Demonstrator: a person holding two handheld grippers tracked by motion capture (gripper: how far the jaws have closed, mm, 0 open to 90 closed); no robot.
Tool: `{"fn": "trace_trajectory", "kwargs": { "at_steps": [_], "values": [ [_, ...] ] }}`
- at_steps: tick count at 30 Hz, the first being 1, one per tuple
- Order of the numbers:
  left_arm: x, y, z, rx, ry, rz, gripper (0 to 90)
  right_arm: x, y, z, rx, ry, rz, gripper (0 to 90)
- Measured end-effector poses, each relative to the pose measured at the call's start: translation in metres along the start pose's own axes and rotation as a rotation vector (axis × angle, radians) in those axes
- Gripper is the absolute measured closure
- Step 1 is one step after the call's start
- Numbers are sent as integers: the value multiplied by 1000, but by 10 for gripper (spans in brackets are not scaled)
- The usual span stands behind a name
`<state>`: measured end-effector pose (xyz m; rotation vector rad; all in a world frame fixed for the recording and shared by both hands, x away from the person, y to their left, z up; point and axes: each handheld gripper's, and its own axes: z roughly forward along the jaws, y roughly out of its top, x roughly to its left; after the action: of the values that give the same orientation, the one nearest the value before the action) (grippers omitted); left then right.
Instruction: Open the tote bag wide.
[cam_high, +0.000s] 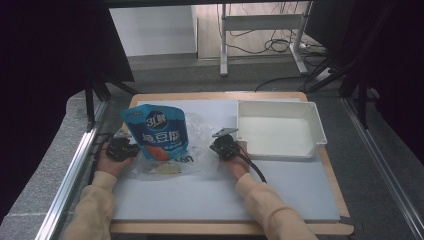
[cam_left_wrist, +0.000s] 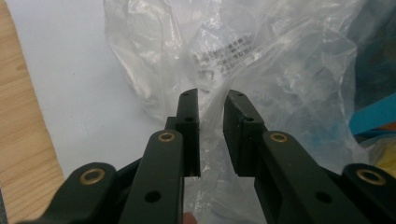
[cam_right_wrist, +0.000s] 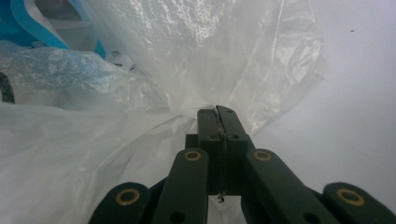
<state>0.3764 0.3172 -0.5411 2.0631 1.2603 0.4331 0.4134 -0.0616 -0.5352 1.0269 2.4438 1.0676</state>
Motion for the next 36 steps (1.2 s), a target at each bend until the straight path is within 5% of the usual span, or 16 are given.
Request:
{"fn": "trace_trajectory", "kwargs": {
  "at_steps": [23, 30, 36],
  "values": [
    [2, -1, 0, -5, 2, -42, 710, -1, -3, -4, -2, 19, 18, 857],
    [7, 5, -21, -98, -1, -71, 579, 6, 3, -19, -106, 24, 26, 655],
    [11, 11, -47, -203, 1, -106, 474, 11, 12, -42, -211, 35, 30, 565]
  ]
}}
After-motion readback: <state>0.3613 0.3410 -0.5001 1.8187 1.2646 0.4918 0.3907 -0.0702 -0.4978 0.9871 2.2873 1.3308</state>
